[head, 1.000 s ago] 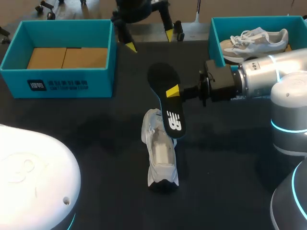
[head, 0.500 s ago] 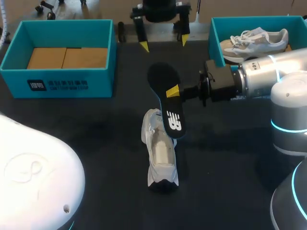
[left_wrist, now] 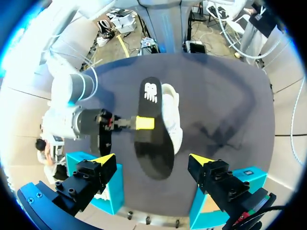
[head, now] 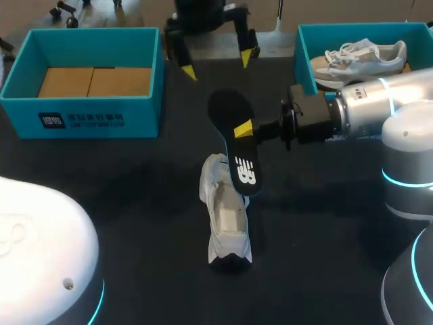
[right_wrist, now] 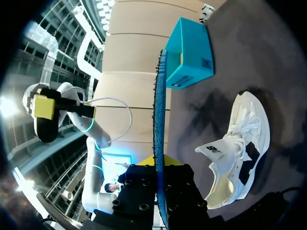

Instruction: Take the shoe out of the shoebox, open the shoe tongue, remove and reinsert the insole, then place the shoe into the shoebox

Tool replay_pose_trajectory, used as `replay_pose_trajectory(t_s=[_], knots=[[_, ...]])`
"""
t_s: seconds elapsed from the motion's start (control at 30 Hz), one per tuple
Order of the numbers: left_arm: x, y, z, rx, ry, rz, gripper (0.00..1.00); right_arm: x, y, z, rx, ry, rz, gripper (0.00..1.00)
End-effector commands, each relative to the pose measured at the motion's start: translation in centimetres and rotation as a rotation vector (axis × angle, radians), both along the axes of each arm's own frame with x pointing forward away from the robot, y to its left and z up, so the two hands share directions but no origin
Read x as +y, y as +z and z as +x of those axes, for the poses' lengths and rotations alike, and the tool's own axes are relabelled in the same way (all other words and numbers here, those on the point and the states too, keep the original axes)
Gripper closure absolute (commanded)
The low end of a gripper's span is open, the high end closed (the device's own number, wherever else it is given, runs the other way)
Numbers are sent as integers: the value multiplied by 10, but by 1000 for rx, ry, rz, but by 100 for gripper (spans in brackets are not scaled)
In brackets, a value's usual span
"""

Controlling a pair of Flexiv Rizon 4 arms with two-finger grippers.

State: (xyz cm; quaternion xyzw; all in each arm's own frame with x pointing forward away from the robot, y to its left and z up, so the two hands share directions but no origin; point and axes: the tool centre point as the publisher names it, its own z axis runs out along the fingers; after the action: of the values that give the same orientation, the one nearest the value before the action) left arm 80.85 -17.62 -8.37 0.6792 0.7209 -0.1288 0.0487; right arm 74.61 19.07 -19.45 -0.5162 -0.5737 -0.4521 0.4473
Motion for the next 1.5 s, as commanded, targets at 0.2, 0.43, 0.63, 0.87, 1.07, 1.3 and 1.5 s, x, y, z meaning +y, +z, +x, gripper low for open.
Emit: replay_pose_trajectory(t_s=[0.2, 0.43, 0.63, 0.87, 1.07, 1.3, 1.5], knots=[[53, -1, -35, -102, 94, -664, 0, 1, 0, 0, 0, -2, -1, 100], [53, -1, -35, -102, 94, -664, 0, 1, 0, 0, 0, -2, -1, 100], [53, -1, -35, -102, 94, -664, 0, 1, 0, 0, 0, -2, -1, 100], [54, -14, -30, -76, 72, -738, 0, 1, 0, 0, 0, -2, -1, 100], [72, -46, -29, -69, 23, -856, 0, 1, 0, 0, 0, -2, -1, 100], [78, -58, -33, -128, 73, -833, 0, 1, 0, 0, 0, -2, -1, 100], [78, -58, -33, -128, 73, -833, 0, 1, 0, 0, 0, -2, -1, 100]])
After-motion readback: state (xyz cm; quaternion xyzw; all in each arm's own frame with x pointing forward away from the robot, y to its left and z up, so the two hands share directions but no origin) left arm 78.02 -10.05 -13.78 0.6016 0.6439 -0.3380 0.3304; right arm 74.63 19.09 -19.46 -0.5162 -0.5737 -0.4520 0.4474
